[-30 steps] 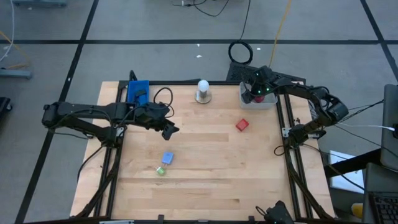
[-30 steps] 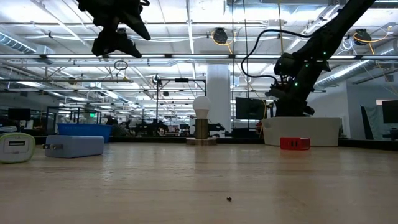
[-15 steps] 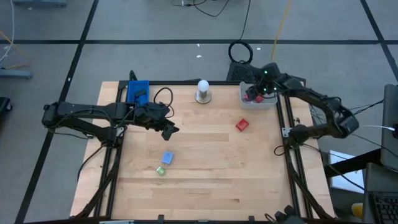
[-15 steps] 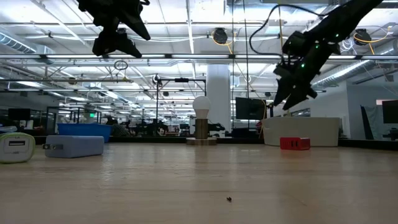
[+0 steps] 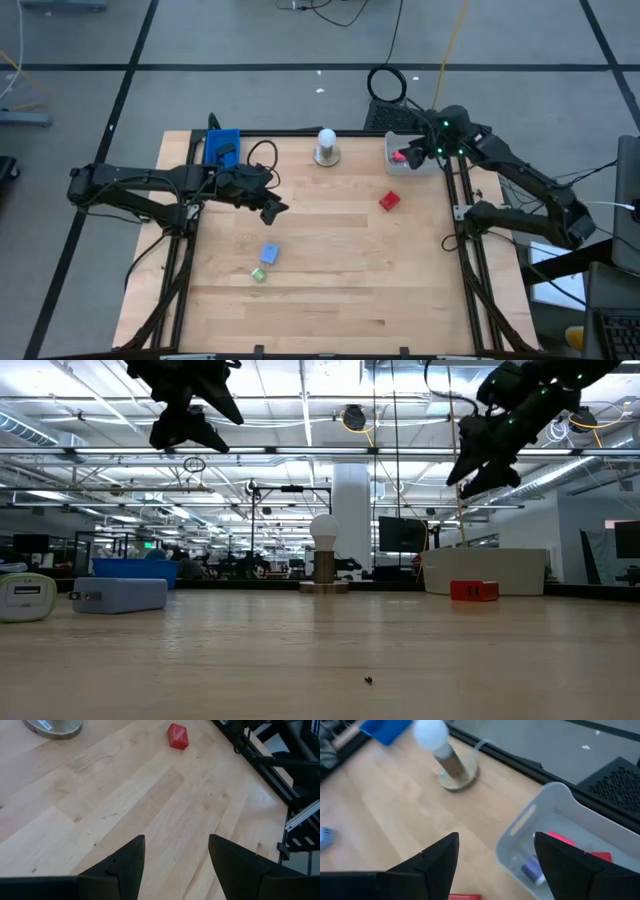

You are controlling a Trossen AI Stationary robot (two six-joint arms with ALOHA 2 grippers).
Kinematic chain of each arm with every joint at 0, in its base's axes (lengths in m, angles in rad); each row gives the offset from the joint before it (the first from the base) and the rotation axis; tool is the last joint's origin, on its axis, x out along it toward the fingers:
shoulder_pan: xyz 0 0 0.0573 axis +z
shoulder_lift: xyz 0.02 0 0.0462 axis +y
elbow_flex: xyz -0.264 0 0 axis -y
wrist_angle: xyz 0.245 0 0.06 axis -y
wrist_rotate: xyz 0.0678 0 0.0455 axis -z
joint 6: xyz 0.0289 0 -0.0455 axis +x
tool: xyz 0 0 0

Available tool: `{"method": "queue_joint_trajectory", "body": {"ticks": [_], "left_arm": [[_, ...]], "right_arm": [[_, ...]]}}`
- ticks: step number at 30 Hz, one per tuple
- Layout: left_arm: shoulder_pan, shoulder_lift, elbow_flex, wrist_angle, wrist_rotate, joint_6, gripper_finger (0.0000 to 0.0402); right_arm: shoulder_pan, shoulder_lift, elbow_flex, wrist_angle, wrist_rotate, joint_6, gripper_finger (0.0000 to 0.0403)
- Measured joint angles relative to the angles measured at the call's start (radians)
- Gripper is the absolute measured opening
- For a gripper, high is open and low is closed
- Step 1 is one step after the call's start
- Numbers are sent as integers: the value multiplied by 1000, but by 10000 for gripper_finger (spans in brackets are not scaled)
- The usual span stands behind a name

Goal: Pick & Place Office items
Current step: Put the red charger adapter into the gray bin

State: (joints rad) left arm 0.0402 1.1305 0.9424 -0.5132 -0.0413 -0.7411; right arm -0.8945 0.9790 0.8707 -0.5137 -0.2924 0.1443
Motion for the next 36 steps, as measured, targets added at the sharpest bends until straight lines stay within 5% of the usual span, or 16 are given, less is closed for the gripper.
{"method": "queue_joint_trajectory", "body": {"ticks": [17, 36], "left_arm": [[0, 0, 1, 55, -13, 2, 219], [0, 0, 1, 107, -15, -38, 219]], "right_arm": [[188, -134, 0, -102, -54, 135, 255], [382, -99, 0, -194, -22, -303, 254]]}}
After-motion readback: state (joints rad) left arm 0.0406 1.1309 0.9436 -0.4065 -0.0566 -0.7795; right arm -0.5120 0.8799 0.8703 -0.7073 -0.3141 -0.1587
